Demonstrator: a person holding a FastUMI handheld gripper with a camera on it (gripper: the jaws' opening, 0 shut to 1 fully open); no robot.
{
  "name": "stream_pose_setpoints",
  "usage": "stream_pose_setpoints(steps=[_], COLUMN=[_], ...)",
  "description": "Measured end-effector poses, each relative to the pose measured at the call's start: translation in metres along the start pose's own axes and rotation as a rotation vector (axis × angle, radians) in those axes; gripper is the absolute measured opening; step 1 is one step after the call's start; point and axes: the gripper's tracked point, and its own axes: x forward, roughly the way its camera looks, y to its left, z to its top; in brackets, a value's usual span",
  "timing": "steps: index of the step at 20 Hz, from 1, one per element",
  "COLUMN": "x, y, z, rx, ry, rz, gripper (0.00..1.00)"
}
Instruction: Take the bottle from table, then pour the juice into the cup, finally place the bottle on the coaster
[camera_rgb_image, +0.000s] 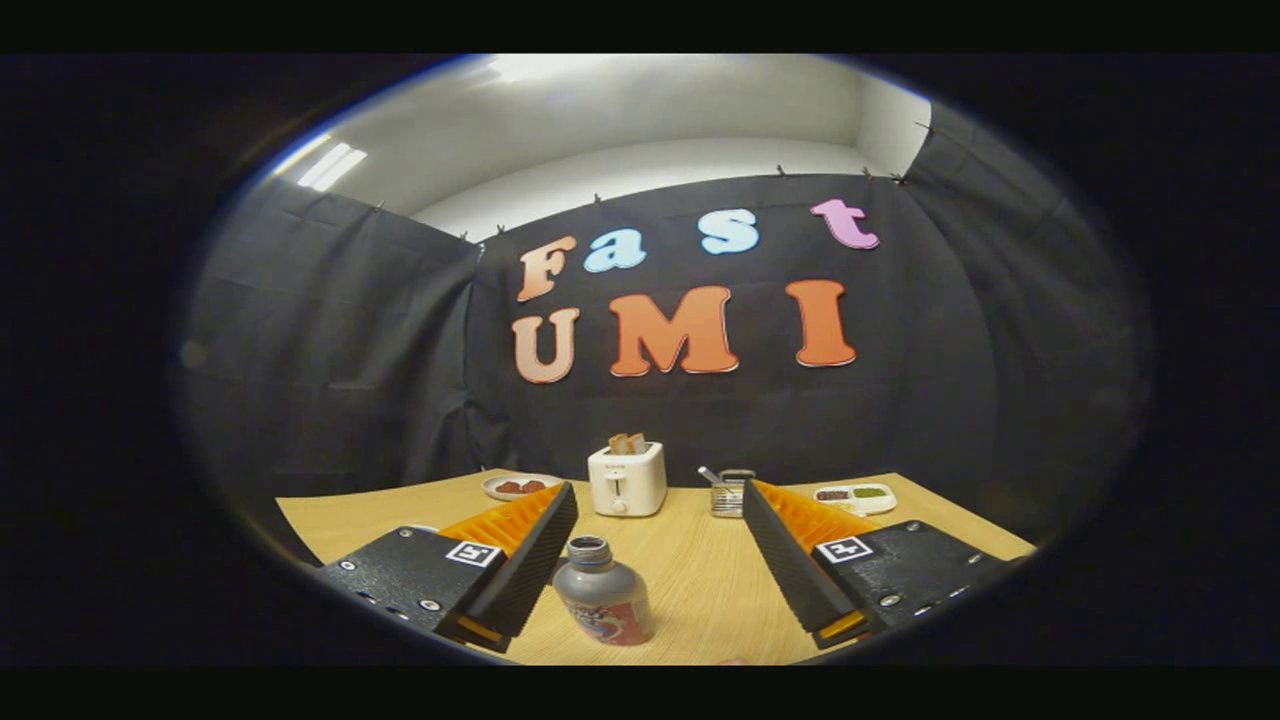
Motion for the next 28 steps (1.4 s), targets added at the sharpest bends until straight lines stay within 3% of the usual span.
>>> stream_pose_setpoints(steps=[7,13,28], x=[-0.002,-0.001,0.008], y=[0.016,0.031,0.041], z=[-0.037,-0.069,-0.139], rx=[-0.084,-0.081,-0.054], ry=[0.089,0.18,0.343], rz=[0.052,0.11,0.13], gripper=[0.98,0.99,0.96])
